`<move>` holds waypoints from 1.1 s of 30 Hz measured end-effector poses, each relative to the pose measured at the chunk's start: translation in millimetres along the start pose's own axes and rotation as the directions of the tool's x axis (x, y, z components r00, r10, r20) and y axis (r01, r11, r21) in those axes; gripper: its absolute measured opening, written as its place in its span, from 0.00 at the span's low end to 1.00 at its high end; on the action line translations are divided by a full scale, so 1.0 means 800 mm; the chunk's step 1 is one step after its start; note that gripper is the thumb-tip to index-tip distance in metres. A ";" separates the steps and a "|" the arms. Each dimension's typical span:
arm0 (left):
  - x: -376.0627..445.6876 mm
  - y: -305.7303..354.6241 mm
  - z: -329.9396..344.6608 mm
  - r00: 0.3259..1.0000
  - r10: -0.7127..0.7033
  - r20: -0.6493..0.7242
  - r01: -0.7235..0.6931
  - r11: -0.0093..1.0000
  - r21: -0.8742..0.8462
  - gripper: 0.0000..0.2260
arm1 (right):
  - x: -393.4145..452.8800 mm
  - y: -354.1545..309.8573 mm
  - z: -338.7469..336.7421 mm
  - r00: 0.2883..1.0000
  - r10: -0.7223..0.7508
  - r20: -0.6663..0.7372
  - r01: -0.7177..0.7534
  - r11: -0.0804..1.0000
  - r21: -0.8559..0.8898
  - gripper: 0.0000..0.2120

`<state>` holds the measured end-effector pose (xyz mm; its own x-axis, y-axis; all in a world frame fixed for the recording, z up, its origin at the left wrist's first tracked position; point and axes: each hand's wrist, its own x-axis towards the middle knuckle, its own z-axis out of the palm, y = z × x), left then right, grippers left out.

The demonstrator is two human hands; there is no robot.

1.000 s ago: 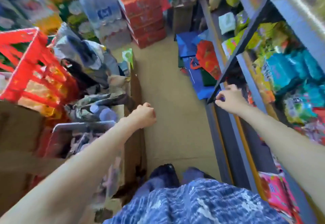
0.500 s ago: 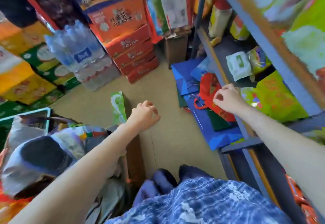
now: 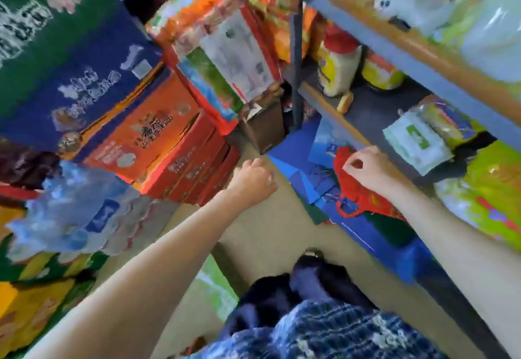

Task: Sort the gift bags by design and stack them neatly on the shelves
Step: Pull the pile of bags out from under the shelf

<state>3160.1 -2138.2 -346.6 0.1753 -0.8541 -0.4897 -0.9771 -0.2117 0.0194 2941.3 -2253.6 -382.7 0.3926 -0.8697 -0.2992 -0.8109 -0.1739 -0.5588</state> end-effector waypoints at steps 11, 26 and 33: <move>0.223 -0.058 -0.044 0.949 0.301 0.094 -0.308 0.949 0.068 0.15 | 0.122 0.013 0.061 0.922 0.367 -0.122 -0.336 0.916 0.219 0.09; 0.417 -0.080 0.257 0.791 0.601 0.113 -0.611 0.778 0.146 0.14 | 0.149 0.153 0.339 0.660 0.718 -0.219 -0.583 0.674 0.453 0.08; 0.481 -0.057 0.465 0.770 0.636 -0.050 -0.635 0.771 0.037 0.11 | 0.209 0.290 0.522 0.716 0.675 -0.176 -0.628 0.734 0.260 0.35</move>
<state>3227.7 -2280.7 -859.8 -0.4808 -0.8158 -0.3213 -0.8696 0.3970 0.2934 3000.4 -2246.3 -885.2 -0.3427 -0.8214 -0.4559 -0.7285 0.5387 -0.4231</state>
